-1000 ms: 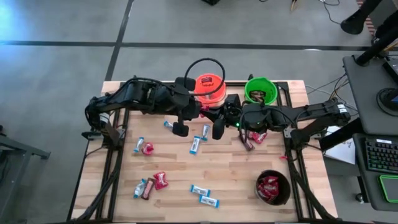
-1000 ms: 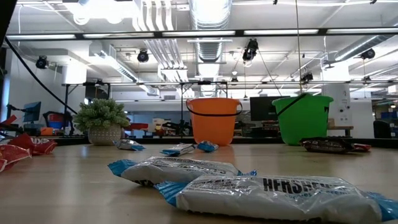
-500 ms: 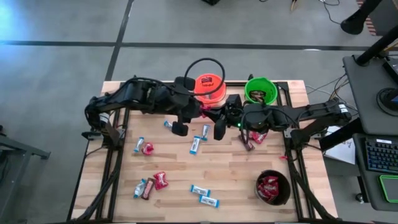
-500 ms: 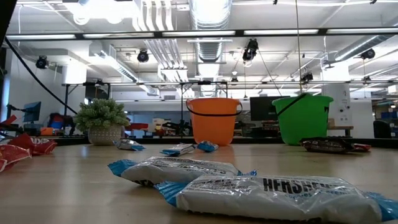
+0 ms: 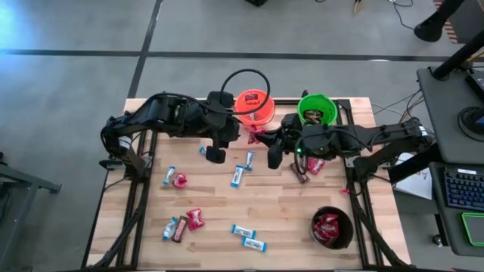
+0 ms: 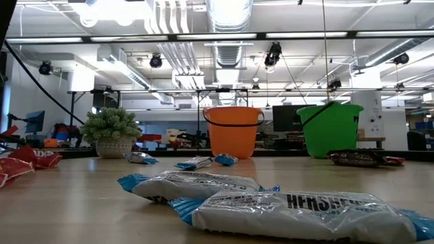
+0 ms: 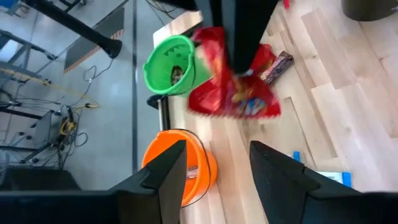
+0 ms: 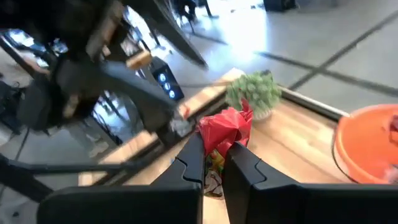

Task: Organize candy in baskets
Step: Put the red chocolate into the black bucket

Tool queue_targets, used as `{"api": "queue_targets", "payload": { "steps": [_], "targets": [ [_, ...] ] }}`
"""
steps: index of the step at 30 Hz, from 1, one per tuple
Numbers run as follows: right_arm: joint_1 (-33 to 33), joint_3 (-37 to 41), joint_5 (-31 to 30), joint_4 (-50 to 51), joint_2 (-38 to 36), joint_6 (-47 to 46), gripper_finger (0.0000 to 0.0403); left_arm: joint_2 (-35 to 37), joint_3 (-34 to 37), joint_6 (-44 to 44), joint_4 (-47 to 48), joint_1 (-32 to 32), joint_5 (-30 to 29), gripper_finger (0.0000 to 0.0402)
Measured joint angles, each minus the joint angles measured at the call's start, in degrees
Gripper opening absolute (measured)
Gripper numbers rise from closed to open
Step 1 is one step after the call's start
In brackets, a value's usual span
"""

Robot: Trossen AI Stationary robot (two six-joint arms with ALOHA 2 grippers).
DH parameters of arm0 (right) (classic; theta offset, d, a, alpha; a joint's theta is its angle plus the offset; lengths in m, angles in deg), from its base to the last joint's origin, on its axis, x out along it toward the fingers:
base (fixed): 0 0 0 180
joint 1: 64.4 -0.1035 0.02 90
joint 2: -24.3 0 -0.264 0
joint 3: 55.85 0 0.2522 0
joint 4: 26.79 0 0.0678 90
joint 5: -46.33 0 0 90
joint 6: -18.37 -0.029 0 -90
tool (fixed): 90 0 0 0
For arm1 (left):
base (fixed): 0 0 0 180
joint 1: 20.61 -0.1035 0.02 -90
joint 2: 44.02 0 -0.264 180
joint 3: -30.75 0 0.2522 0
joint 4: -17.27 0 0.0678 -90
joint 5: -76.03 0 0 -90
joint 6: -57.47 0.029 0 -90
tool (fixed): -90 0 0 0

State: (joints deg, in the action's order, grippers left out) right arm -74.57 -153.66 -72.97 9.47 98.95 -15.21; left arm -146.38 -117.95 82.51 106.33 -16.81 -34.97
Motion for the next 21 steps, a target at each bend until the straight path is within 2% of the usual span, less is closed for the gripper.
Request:
{"api": "queue_targets", "payload": {
  "steps": [5, 11, 21],
  "targets": [
    [-1.1, -0.02, 3.88, 11.31, -1.17, -8.25, 0.0017, 0.67, 0.0, -0.04, 3.65, 0.02, -3.59, 0.0159],
    [-3.14, 0.0, 7.61, 25.1, -1.35, -19.12, 0.0017, 1.28, 0.0, -0.46, 6.7, -0.04, -3.76, 0.0159],
    [-7.38, 0.0, 19.82, 41.46, -1.35, -32.24, 0.0017, 1.25, 0.0, -0.2, 9.18, -0.18, -3.58, 0.0158]
  ]
}}
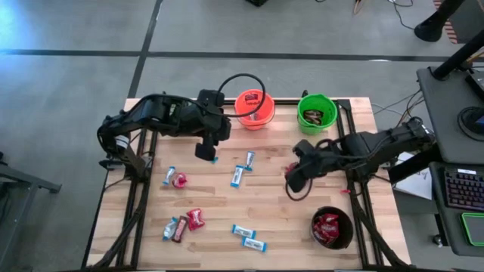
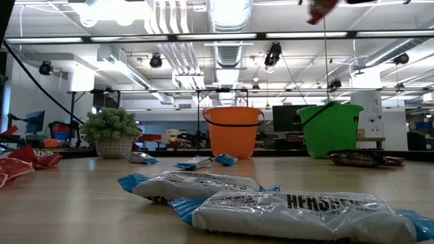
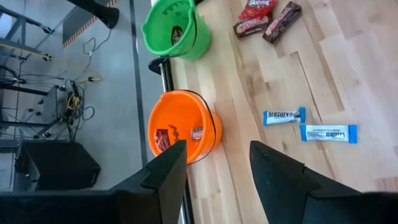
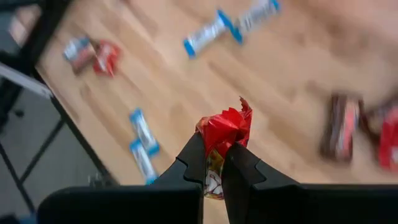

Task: Organize candy in baskets
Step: Put the red chocolate into the black bucket

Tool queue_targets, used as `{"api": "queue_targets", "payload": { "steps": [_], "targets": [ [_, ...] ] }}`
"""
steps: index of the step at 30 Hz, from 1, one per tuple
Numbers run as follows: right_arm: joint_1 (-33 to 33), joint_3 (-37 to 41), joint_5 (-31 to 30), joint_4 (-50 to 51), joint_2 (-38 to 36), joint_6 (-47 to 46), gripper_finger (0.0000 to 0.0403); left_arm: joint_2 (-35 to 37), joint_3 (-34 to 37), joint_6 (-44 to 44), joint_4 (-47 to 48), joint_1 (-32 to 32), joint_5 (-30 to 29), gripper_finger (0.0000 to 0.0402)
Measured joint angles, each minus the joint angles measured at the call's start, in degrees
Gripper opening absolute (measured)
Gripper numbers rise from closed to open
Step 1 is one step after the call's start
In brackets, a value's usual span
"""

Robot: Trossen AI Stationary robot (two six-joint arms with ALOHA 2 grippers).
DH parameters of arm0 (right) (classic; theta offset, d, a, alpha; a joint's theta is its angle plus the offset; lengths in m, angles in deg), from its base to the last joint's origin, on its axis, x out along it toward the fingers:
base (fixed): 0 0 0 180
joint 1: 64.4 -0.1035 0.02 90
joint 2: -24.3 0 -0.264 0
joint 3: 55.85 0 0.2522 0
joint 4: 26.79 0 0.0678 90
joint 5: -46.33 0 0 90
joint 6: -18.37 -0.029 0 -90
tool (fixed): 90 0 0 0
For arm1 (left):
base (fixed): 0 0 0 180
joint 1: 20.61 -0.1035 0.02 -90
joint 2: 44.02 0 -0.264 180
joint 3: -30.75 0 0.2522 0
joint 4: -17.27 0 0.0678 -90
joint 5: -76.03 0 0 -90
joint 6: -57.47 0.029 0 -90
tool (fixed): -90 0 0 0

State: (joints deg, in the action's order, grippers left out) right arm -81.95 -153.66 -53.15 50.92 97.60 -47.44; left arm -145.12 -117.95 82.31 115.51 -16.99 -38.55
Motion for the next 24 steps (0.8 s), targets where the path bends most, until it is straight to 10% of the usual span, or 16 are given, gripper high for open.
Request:
{"api": "queue_targets", "payload": {
  "steps": [24],
  "targets": [
    [-5.85, 0.04, 6.73, 6.49, 0.31, -8.53, 0.0017, -2.14, 0.68, -1.15, 2.58, -1.74, -22.34, 0.0158]
  ]
}}
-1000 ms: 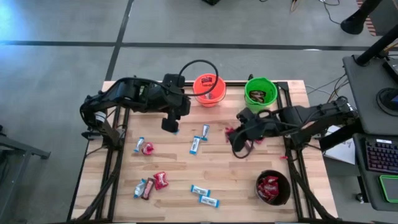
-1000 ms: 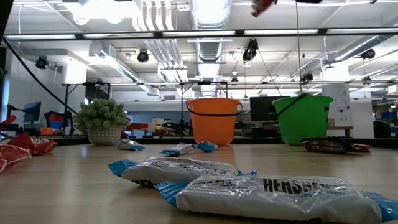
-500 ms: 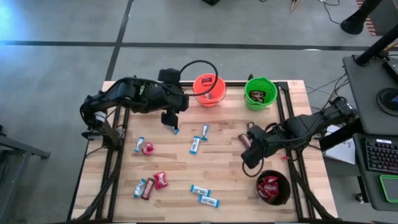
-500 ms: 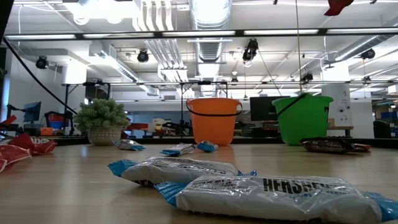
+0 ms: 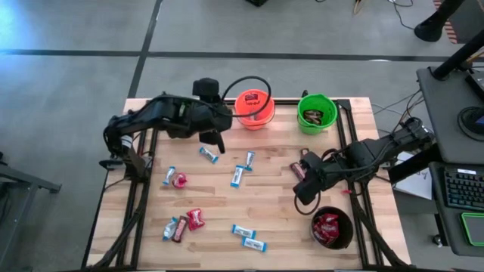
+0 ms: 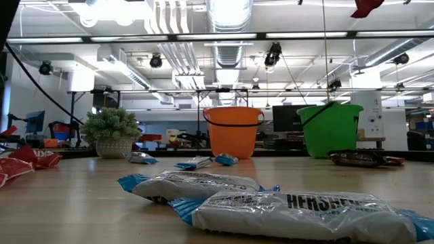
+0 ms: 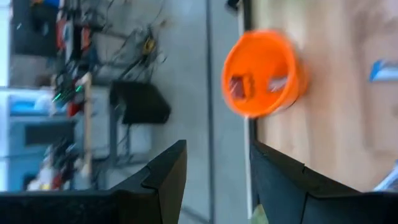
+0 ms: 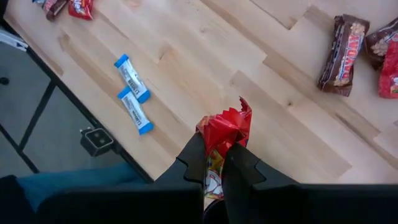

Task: Organize candy in baskets
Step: Put the red chocolate into the black bucket

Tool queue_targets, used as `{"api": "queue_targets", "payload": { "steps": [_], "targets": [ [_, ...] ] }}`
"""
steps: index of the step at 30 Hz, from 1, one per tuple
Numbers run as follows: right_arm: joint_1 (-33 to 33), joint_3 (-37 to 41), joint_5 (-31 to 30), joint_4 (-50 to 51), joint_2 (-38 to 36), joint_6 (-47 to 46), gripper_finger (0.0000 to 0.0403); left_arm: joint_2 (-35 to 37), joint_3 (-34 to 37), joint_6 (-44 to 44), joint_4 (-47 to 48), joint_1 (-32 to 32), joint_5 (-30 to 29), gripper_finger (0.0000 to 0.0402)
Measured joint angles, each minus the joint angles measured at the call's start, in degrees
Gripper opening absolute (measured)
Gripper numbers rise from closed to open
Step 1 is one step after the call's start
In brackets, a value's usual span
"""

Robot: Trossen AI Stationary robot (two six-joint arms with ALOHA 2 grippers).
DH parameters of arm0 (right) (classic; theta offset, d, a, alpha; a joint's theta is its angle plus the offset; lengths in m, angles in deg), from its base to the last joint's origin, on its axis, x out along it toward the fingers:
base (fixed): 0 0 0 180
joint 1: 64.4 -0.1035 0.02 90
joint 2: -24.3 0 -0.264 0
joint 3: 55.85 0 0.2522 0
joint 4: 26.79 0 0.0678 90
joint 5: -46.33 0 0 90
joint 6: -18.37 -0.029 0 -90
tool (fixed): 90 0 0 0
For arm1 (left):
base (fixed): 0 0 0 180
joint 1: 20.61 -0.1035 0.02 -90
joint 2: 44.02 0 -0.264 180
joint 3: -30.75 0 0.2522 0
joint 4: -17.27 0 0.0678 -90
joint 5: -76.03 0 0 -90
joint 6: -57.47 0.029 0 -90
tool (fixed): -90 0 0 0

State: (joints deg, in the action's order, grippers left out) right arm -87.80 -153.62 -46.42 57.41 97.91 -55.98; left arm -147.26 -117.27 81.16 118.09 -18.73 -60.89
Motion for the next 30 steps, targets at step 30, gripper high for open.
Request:
{"api": "queue_targets", "payload": {
  "steps": [30],
  "targets": [
    [-17.35, 0.02, 11.76, 5.16, 4.22, -24.07, 0.0017, -0.77, 0.04, -1.3, 2.1, -5.91, -0.51, 0.009]
  ]
}}
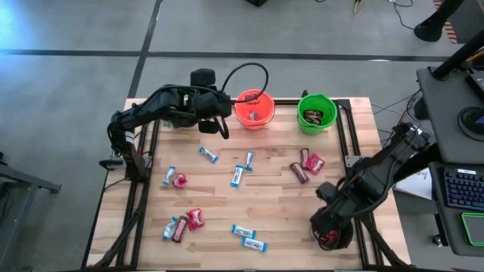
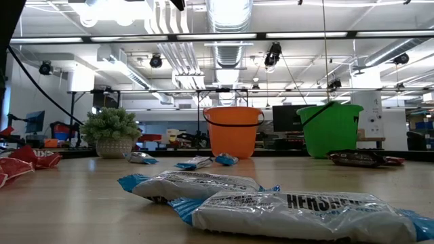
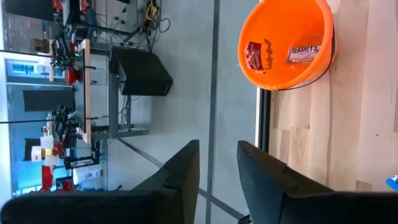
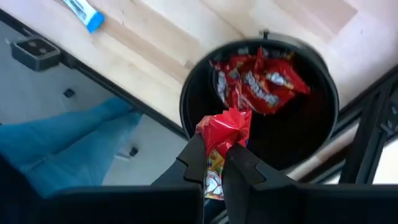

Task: Organize candy in baskets
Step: Put the red chocolate into the black bucket

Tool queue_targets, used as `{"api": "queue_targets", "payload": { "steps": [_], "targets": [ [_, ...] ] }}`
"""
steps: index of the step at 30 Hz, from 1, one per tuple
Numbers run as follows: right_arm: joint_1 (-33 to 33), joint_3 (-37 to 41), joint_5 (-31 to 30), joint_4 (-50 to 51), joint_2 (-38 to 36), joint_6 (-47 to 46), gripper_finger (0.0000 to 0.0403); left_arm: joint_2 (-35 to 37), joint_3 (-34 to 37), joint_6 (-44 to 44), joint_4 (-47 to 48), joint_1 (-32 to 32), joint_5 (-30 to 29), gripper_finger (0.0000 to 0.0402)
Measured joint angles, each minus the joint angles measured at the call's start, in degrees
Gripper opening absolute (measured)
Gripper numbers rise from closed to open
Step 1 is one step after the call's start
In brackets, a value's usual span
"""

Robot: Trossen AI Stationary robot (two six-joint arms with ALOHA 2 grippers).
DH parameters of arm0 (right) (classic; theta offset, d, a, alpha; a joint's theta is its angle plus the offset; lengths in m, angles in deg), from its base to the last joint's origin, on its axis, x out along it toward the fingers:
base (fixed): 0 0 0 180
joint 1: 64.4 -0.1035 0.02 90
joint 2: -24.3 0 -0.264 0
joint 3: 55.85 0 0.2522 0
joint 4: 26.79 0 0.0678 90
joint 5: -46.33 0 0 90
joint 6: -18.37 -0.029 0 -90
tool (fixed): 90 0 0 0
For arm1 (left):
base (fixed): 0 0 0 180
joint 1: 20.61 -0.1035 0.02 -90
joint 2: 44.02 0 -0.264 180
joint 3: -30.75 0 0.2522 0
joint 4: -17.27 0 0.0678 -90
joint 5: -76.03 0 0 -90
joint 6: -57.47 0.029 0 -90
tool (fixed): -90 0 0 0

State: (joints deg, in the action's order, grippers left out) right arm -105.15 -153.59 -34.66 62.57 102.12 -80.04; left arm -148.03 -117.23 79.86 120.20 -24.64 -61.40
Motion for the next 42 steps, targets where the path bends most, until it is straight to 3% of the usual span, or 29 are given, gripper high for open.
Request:
{"api": "queue_targets", "payload": {
  "steps": [8, 19, 24, 33, 38, 42],
  "targets": [
    [0.0, 0.0, 4.36, 0.59, 0.24, -0.81, 0.0046, 0.0, 0.0, 2.21, 0.04, 0.0, 2.88, 0.0081],
    [0.0, 0.0, 4.24, 0.61, 0.37, -0.59, 0.0149, -0.02, 0.0, 3.93, 0.38, 0.0, 5.02, 0.0116],
    [0.02, 0.0, -2.02, 1.1, 0.37, 3.03, 0.0181, -0.02, 0.0, 3.94, 0.84, 0.0, 4.45, 0.0148],
    [2.31, 0.0, -22.88, 5.11, 0.37, 11.15, 0.0192, 0.75, 0.0, 3.7, 0.87, 0.23, -2.6, 0.0167],
    [5.6, 0.0, -28.41, 9.67, 0.37, 18.09, 0.0192, 2.36, 0.0, -1.52, 0.87, 0.28, -2.59, 0.0167],
    [8.92, 0.0, -29.19, 10.63, 0.35, 24.63, 0.0192, 3.68, 0.0, -9.62, 0.86, 0.53, -2.32, 0.0167]
  ]
}}
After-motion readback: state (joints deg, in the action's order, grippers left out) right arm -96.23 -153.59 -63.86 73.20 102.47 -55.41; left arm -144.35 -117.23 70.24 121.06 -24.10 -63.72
